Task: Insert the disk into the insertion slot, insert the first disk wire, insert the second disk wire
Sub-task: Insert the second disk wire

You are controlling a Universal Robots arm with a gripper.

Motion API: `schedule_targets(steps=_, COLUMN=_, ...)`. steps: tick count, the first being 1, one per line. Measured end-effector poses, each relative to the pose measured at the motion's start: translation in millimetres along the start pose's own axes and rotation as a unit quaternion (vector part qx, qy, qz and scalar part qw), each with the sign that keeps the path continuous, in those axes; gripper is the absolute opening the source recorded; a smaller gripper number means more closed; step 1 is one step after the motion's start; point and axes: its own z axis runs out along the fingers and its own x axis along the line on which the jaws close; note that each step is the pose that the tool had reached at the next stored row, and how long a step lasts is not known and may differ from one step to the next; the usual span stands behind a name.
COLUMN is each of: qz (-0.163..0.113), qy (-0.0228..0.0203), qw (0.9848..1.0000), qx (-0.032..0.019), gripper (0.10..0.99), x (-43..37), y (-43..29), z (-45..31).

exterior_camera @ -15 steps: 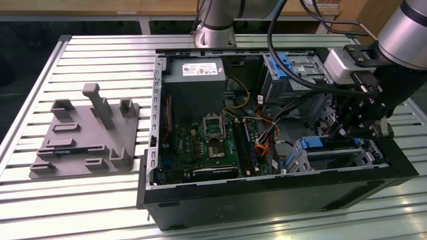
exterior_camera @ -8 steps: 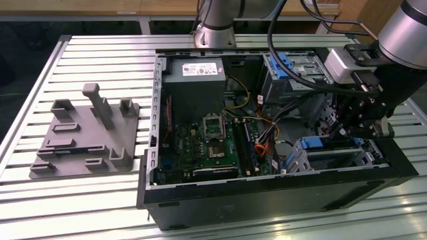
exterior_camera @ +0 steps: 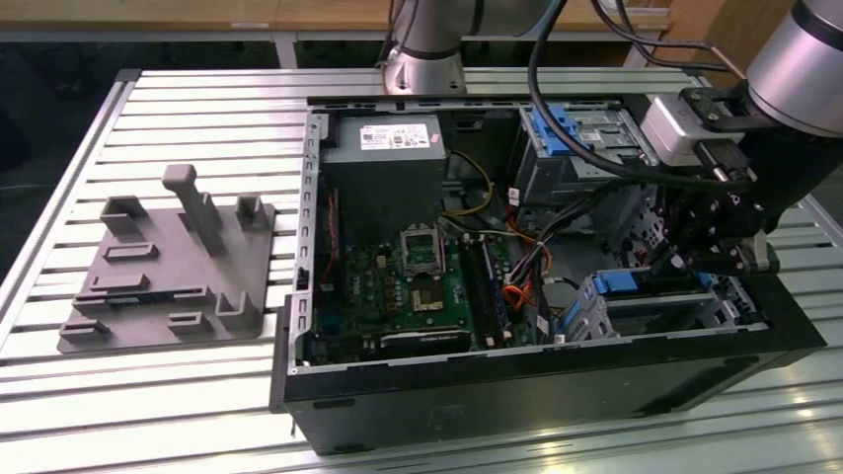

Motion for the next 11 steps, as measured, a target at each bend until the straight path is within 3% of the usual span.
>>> schedule_targets(steps=11, qz=0.0, qy=0.0029, qw=1.0, qx=0.0, gripper=0.145, x=0.1, y=0.0, z=4.2)
